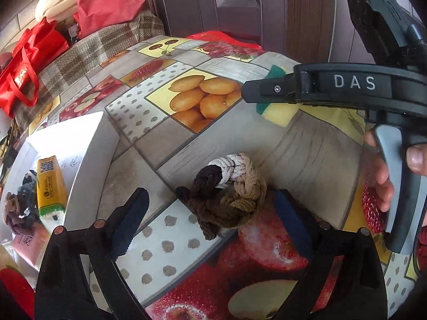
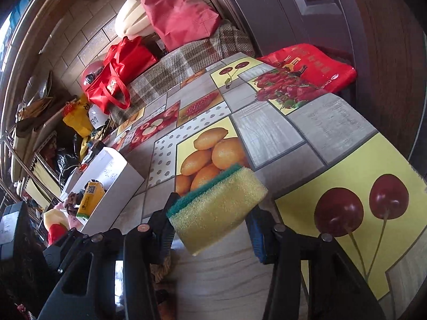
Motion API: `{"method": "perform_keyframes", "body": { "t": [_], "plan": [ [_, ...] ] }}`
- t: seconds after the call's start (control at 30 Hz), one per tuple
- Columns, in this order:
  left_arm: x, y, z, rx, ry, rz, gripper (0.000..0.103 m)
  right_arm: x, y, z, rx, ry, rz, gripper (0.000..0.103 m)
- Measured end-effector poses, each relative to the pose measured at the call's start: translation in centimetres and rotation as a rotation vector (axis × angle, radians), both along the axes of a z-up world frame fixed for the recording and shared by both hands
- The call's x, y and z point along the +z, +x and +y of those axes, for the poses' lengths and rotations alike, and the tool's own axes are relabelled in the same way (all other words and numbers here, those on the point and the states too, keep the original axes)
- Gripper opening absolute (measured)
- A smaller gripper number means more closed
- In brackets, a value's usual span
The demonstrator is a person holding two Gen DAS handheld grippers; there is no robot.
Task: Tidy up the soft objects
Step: 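Grasp the yellow-green sponge with the right gripper while the left grasps brown braided hair ties, then carry the brown hair ties with the left gripper while the right carries the sponge over the box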
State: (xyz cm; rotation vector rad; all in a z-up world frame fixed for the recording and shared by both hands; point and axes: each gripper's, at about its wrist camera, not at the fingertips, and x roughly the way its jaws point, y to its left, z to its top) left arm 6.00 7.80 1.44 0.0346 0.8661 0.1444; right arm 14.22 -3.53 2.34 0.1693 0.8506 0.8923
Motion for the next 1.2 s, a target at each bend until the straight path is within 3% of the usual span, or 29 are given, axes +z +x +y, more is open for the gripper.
{"method": "perform_keyframes", "body": {
  "t": [0.03, 0.1, 0.13, 0.2, 0.3, 0.47, 0.63, 0.9, 1.2],
  "plan": [
    [0.0, 0.1, 0.2, 0.002, -0.013, -0.003, 0.073, -0.1, 0.2, -0.1, -0.001, 0.011, 0.015, 0.048],
    [0.1, 0.3, 0.4, -0.015, -0.047, -0.009, 0.057, -0.1, 0.2, -0.1, 0.003, 0.021, 0.022, 0.048],
    [0.1, 0.2, 0.3, -0.026, -0.054, -0.012, 0.043, 0.0, 0.1, 0.0, 0.005, 0.021, 0.013, 0.048],
    [0.3, -0.1, -0.1, -0.031, -0.037, -0.028, 0.034, 0.4, -0.3, 0.1, 0.011, 0.023, -0.013, 0.048],
    [1.0, -0.8, -0.7, -0.027, 0.003, -0.075, 0.033, 0.7, -0.6, -0.2, 0.004, 0.035, -0.037, 0.048],
    [2.7, -3.0, -1.1, 0.010, 0.073, -0.224, 0.034, 1.0, -0.6, -1.0, -0.028, 0.064, -0.065, 0.048],
    [4.4, -6.1, -0.6, 0.101, 0.105, -0.385, 0.034, 2.7, -3.1, -1.8, -0.077, 0.081, -0.218, 0.048],
    [5.1, -9.2, 0.4, 0.147, 0.085, -0.440, 0.034, 4.1, -9.0, -1.4, -0.042, 0.055, -0.401, 0.048],
    [5.1, -12.2, 0.3, 0.146, 0.081, -0.463, 0.034, 4.6, -12.3, -1.3, -0.030, 0.082, -0.452, 0.048]
  ]
}}
